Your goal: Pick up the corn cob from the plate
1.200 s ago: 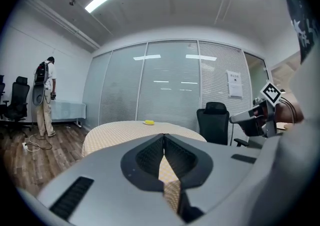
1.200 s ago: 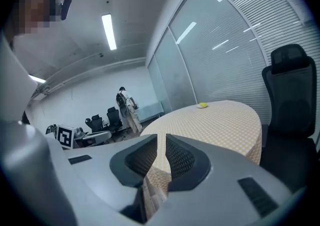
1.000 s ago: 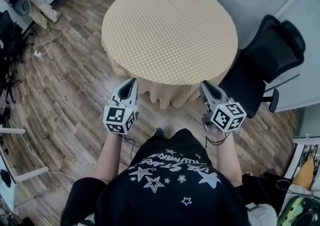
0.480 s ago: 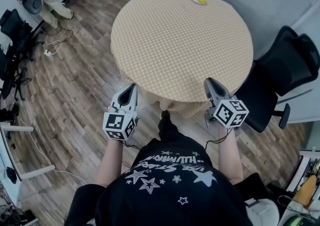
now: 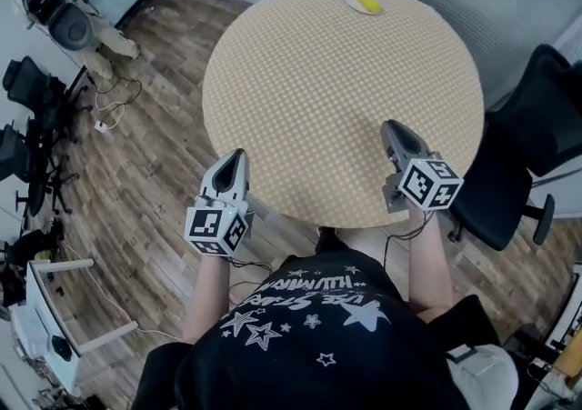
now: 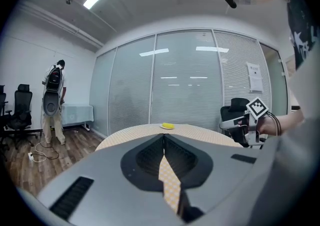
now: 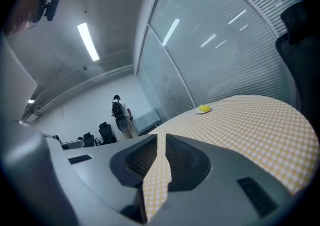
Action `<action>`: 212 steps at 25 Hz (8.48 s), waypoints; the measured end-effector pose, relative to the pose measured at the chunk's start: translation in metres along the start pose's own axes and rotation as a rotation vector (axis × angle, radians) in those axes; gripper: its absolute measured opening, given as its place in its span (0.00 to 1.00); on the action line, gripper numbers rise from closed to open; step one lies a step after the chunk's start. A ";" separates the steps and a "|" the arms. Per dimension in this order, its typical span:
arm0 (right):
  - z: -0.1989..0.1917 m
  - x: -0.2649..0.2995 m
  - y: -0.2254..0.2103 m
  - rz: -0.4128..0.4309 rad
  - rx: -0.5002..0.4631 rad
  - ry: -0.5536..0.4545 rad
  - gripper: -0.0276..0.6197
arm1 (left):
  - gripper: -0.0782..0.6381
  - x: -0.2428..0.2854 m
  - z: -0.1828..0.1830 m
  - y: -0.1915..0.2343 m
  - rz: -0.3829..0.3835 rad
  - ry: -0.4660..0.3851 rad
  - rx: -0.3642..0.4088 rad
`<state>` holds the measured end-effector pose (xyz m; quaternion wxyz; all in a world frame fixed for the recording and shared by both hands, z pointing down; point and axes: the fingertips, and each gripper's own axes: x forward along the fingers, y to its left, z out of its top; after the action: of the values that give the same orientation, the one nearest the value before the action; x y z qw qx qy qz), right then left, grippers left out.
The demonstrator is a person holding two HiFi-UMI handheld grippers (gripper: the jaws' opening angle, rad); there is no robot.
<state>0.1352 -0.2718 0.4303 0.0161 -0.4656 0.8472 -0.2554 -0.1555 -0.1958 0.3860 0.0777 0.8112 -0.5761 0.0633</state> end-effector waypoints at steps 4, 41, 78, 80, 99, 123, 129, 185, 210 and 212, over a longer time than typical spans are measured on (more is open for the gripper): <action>0.010 0.026 -0.017 -0.005 0.008 0.010 0.13 | 0.12 0.029 0.014 0.012 0.005 -0.003 0.008; 0.122 0.283 -0.048 -0.425 -0.095 -0.033 0.13 | 0.12 0.377 0.078 0.189 -0.548 0.047 0.117; 0.125 0.469 -0.311 -0.435 -0.423 0.549 0.47 | 0.12 0.623 0.012 0.115 -0.603 0.221 0.113; 0.125 0.479 -0.322 -0.434 -0.474 0.590 0.47 | 0.12 0.631 0.005 0.118 -0.598 0.226 0.103; 0.086 0.528 -0.375 -0.380 -0.477 0.896 0.47 | 0.12 0.649 -0.025 0.116 -0.585 0.253 0.049; 0.162 0.467 -0.285 -0.364 -0.494 0.622 0.44 | 0.12 0.586 0.041 0.131 -0.567 0.191 0.050; 0.207 0.426 -0.214 -0.355 -0.516 0.483 0.44 | 0.12 0.535 0.083 0.133 -0.595 0.127 0.054; 0.026 -0.119 0.091 0.003 -0.134 -0.281 0.44 | 0.12 0.067 0.030 -0.099 -0.558 0.066 0.066; 0.019 -0.127 0.177 0.134 0.036 -0.351 0.44 | 0.12 -0.012 0.027 -0.108 -0.598 0.005 0.108; 0.024 -0.133 0.179 0.159 0.027 -0.344 0.44 | 0.12 -0.019 0.033 -0.109 -0.567 -0.006 0.097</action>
<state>0.0772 -0.0982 0.3013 0.1871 -0.4338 0.8625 -0.1815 -0.0580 -0.1499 0.3440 0.0515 0.9428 -0.3230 0.0643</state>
